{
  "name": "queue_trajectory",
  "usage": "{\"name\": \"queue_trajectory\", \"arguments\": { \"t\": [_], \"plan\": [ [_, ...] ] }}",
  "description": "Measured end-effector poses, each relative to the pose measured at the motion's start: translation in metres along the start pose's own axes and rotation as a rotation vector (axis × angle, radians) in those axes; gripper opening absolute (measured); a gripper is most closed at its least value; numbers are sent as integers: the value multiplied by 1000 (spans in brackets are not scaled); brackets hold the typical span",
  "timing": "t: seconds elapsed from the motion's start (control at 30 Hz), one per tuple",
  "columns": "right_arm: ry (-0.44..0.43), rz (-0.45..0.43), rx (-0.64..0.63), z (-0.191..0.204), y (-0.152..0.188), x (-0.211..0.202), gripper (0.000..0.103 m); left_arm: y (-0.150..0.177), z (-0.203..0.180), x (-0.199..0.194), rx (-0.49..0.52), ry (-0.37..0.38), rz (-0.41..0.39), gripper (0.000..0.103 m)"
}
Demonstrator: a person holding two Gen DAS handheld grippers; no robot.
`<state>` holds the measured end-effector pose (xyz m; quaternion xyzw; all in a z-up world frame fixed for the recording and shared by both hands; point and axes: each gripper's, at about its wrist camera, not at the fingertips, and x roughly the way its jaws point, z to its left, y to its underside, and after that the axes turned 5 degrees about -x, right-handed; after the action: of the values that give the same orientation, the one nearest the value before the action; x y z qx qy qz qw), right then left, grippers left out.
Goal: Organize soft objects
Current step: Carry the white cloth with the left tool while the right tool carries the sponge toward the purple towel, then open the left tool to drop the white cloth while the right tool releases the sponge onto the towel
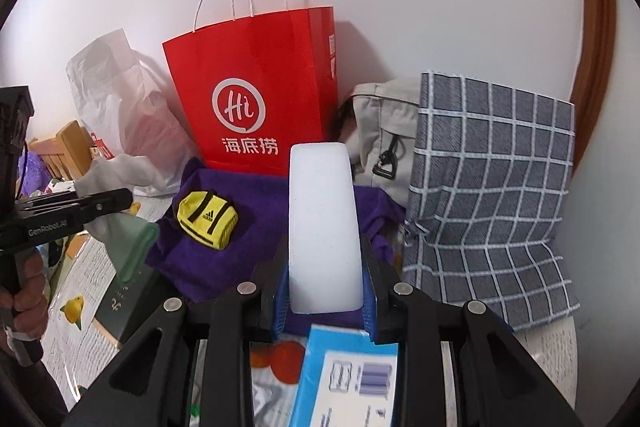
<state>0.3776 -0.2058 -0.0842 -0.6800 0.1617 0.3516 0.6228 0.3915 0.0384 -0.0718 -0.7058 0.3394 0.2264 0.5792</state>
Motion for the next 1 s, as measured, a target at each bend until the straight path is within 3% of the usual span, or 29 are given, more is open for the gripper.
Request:
{"name": "queue_trajectory", "arguments": {
  "t": [0.37,0.53,0.73,1.0],
  "plan": [
    [-45,75,-47,9,-7,63,30,2,36,65,-101,-17,114,24],
    [-105,150,-64,17,6,106,30,2,46,86,-121,-23,144,24],
    [-118,247,-42,19,22,145,30,8,53,109,-154,0,193,24],
    [-146,284,-63,31,30,158,31,12,53,122,-141,-23,227,24]
  ]
}}
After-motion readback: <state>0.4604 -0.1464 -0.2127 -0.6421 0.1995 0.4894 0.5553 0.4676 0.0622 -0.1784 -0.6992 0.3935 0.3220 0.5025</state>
